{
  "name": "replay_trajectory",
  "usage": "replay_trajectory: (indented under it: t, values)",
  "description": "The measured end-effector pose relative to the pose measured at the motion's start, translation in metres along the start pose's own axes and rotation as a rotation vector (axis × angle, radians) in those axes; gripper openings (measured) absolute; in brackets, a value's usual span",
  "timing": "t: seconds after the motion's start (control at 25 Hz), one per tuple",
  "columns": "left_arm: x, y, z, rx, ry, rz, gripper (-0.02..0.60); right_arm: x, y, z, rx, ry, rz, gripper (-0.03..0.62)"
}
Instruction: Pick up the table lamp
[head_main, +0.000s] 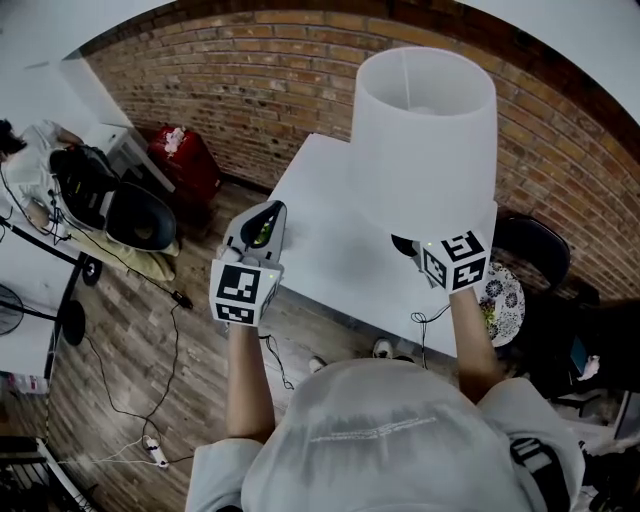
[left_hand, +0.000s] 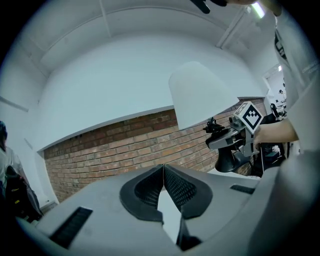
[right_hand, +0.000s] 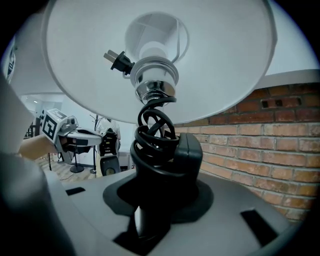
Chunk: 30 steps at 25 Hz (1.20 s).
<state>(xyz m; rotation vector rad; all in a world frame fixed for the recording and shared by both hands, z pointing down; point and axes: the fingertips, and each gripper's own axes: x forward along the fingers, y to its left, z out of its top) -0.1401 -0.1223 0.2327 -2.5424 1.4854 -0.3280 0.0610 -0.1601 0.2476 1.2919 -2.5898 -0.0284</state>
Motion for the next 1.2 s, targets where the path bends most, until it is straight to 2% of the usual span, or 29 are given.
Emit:
replay_trajectory:
  t: [0.32, 0.88, 1.2]
  values:
    - [-0.005, 0.005, 0.017, 0.024, -0.036, 0.016, 0.014, -0.002, 0.005, 0.008, -0.049, -0.015, -0.003, 0.127]
    - [-0.006, 0.004, -0.003, 0.021, 0.015, 0.013, 0.014, 0.002, 0.006, 0.002, -0.014, -0.022, 0.01, 0.127]
    - [-0.008, 0.005, -0.012, 0.002, 0.028, 0.025, 0.014, 0.004, 0.011, -0.002, -0.027, -0.019, 0.021, 0.127]
